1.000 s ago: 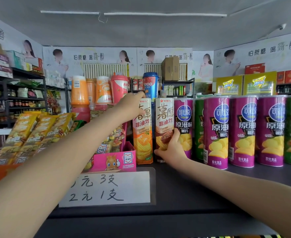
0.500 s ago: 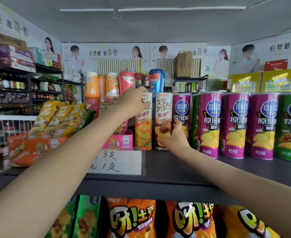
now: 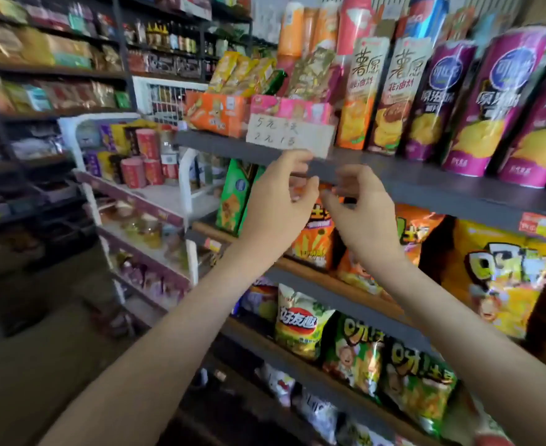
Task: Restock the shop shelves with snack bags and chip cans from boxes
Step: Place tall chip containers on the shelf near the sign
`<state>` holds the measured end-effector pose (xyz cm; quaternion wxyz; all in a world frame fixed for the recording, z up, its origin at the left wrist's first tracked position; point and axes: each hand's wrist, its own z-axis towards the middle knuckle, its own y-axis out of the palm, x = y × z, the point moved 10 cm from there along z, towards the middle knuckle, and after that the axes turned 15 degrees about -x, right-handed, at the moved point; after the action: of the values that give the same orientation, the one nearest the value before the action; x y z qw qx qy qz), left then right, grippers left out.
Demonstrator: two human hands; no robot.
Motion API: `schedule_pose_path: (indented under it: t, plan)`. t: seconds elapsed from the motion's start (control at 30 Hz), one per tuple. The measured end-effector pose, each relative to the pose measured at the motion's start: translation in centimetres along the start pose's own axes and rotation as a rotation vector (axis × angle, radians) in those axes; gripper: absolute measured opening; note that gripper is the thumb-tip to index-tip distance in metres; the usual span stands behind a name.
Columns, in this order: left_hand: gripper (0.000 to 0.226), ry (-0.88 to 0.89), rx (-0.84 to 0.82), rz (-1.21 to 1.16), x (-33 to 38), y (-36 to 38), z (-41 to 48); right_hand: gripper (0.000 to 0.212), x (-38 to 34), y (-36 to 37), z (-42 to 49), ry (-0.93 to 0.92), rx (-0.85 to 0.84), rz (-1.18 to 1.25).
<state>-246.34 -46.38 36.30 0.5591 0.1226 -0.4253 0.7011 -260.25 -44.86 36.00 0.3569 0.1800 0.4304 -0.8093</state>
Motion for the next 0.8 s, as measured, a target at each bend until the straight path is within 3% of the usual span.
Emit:
schedule_pose_path:
  t: [0.2, 0.37, 0.53, 0.63, 0.8]
  plan:
    - [0.047, -0.722, -0.091, -0.097, -18.4, -1.1, -16.8, 0.028, 2.9, 16.9, -8.2, 0.198, -0.433, 0.195]
    - [0.045, -1.22, 0.006, -0.167, -29.7, -4.2, -35.7, 0.024, 5.0, 31.7, -15.8, 0.343, -0.795, 0.249]
    - [0.056, -1.579, 0.126, -0.235, -38.1, -3.8, -54.6, 0.031, 8.8, 46.4, -25.0, 0.513, -1.096, 0.249]
    - [0.07, -1.648, 0.304, -0.377, -42.8, -1.2, -63.8, 0.038, 12.4, 54.5, -31.4, 0.65, -1.253, 0.23]
    - [0.074, -1.784, 0.361, -0.449, -50.2, 4.2, -73.2, 0.048, 19.7, 64.7, -40.5, 0.797, -1.382, 0.161]
